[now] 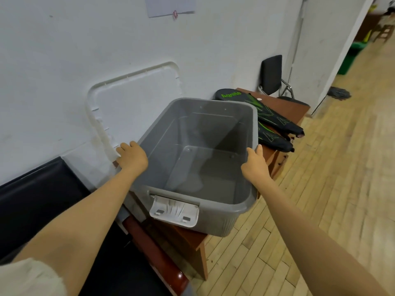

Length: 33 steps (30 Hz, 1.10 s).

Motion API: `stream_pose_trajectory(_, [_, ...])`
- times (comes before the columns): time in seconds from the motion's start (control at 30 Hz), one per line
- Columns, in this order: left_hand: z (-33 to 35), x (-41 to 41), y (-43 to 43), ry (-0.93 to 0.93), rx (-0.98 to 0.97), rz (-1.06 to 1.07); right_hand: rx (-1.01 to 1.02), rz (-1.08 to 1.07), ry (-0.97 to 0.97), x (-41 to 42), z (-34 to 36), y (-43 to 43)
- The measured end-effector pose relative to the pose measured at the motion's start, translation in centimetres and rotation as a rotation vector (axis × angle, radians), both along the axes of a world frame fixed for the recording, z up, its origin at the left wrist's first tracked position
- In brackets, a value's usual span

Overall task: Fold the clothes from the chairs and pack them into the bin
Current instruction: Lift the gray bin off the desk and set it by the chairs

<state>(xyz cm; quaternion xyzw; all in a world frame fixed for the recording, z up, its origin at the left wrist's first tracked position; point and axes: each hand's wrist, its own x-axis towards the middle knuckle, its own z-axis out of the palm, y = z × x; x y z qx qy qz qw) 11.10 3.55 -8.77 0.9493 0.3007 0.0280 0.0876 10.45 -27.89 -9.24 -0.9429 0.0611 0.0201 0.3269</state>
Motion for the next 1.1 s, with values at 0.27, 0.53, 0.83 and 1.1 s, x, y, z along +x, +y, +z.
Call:
stream_pose_trajectory(0.27, [0.0,-7.8,-9.8,-0.108,-0.01,-0.099,0.133,-0.094,-0.117,-10.0,-1.8,-10.4])
stream_pose_trajectory(0.53, [-1.1,-15.5,-22.7,-0.149,-0.03,-0.24,0.221,-0.217,-0.146,-21.3,-5.3,-22.4])
stream_pose_trajectory(0.83, [-7.1,-20.1,-33.1,-0.024,-0.08,-0.439,0.214,-0.387,-0.114,-30.1,-11.1,-31.9])
stream_pose_trajectory(1.1, [-21.4,-25.5,-35.1,0.213,-0.048,-0.55,0.205,-0.458,0.094,-36.6,-25.6,-33.1])
